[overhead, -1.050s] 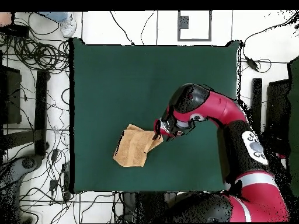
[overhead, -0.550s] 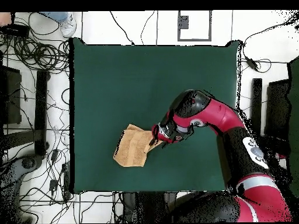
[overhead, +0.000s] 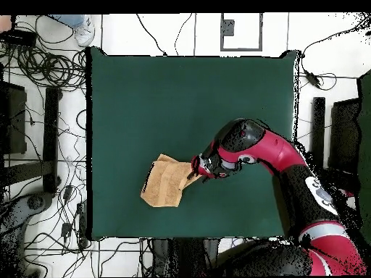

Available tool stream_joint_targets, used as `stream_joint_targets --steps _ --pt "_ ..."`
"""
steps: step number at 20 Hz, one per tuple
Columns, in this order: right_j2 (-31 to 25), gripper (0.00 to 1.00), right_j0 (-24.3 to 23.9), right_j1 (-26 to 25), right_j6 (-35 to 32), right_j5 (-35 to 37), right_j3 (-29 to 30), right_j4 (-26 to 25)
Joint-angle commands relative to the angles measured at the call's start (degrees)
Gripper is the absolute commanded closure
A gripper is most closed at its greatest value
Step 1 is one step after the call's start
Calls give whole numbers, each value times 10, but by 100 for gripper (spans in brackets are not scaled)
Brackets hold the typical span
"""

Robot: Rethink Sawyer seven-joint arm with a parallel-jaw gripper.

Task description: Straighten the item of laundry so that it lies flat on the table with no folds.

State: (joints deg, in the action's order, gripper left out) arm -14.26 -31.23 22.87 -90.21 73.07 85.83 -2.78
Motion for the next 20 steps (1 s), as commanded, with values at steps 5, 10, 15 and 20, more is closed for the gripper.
stream_joint_targets --steps 5,10,15,20 --pt "-63 0 15 -1 -11 -168 95 12" --pt "-62 0 16 4 -11 -200 103 7" --pt "-57 0 14 20 -10 -199 122 5" --pt "-59 0 10 16 -2 -185 115 5"
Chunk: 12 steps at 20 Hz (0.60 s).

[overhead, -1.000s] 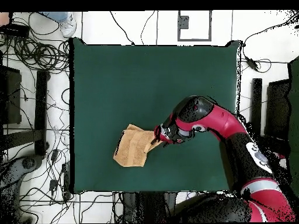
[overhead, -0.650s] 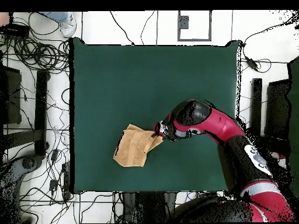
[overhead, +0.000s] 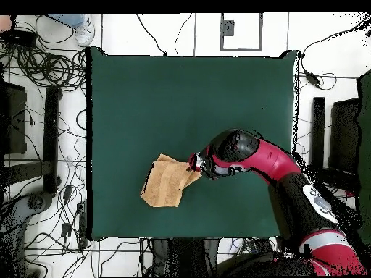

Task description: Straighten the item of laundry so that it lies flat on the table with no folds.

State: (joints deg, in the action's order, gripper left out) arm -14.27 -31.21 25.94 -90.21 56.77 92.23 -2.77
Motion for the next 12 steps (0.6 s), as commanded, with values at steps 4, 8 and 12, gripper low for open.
stream_joint_targets --steps 4,8,12 --pt "-59 0 10 -17 -1 -7 48 8" --pt "-60 0 7 -5 -2 1 62 12" --pt "-61 0 7 -9 0 12 57 14"
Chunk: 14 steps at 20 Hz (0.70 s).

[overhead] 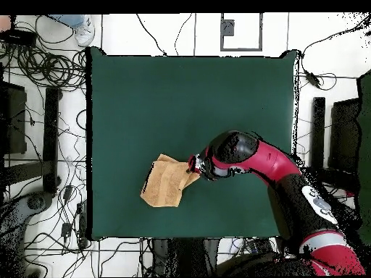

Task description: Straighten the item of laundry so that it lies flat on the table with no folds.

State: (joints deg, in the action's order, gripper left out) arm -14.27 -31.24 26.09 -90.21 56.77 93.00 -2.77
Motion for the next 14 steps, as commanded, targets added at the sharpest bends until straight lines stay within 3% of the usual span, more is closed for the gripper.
stream_joint_targets --steps 1,7,14 --pt "-61 0 7 -11 0 13 50 14" --pt "-62 0 7 -19 0 36 41 19" --pt "-51 0 3 -46 24 100 -28 -3"
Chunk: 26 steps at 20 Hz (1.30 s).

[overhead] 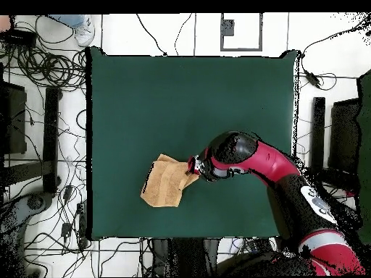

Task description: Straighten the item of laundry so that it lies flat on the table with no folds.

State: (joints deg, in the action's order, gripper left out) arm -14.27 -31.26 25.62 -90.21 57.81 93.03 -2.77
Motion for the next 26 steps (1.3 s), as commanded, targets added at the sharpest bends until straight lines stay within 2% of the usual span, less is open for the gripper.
stream_joint_targets --steps 1,4,8,12,19,26 --pt "-50 0 3 -43 25 94 -34 -5" --pt "-48 0 7 -48 23 89 -48 -9" --pt "-45 0 22 -32 -4 4 -20 -12" --pt "-46 0 29 -33 -22 -32 -5 -5" --pt "-51 0 22 -51 -10 1 -16 6" --pt "-65 0 15 -48 -19 -4 16 30"
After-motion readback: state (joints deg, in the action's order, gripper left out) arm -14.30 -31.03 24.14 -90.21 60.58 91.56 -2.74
